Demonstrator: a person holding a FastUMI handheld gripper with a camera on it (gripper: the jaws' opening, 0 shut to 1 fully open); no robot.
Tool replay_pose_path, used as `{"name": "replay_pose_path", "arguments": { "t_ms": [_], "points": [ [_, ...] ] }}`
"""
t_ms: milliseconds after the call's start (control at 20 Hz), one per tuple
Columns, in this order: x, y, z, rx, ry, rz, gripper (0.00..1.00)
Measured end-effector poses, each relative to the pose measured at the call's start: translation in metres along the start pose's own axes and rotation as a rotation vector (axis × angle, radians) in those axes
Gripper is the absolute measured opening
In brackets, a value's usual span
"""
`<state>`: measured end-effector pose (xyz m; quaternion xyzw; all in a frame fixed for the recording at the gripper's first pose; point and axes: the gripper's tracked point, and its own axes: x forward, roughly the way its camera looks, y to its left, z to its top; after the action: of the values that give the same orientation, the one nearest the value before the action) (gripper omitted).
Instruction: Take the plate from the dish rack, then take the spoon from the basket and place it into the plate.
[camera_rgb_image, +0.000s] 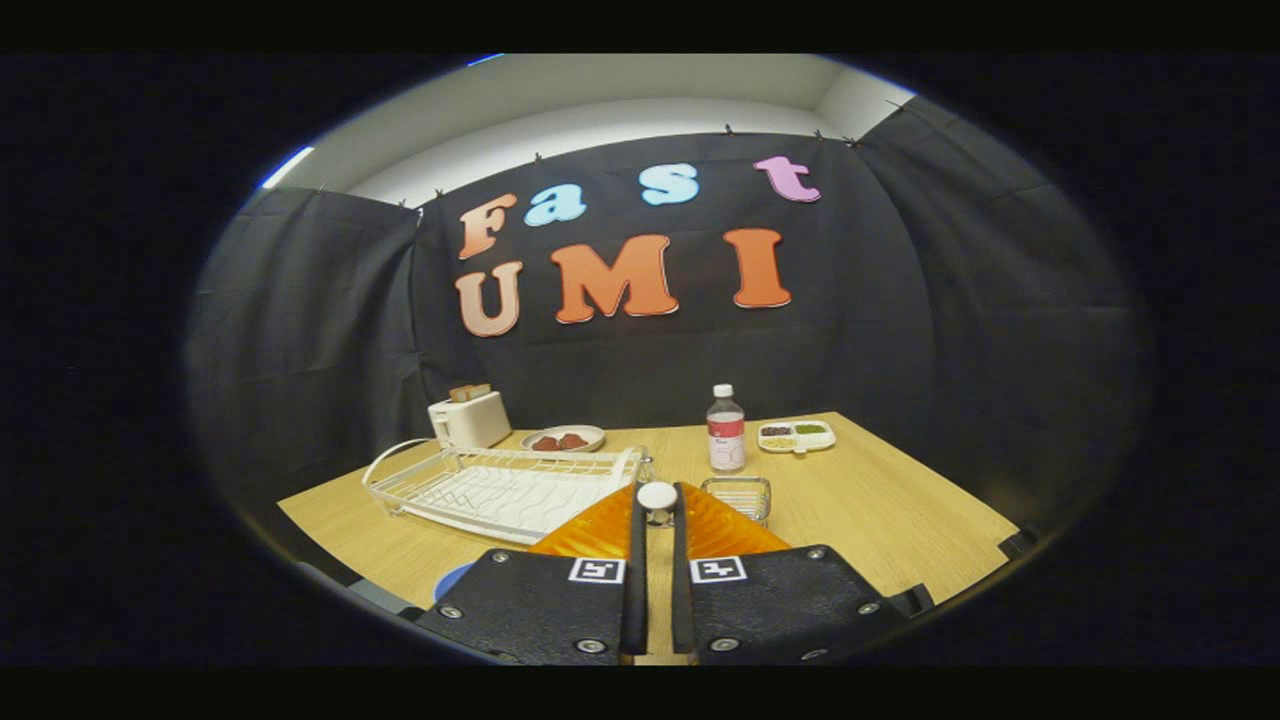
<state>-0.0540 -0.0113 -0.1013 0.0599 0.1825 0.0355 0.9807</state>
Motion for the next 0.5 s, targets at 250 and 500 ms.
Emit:
{"name": "replay_pose_path", "arguments": {
  "t_ms": [250, 500],
  "points": [
    [-0.001, 0.017, -0.023, -0.01, 0.047, 0.061, 0.09],
    [-0.014, 0.047, -0.024, -0.039, 0.034, 0.175, 0.09]
  ]
}}
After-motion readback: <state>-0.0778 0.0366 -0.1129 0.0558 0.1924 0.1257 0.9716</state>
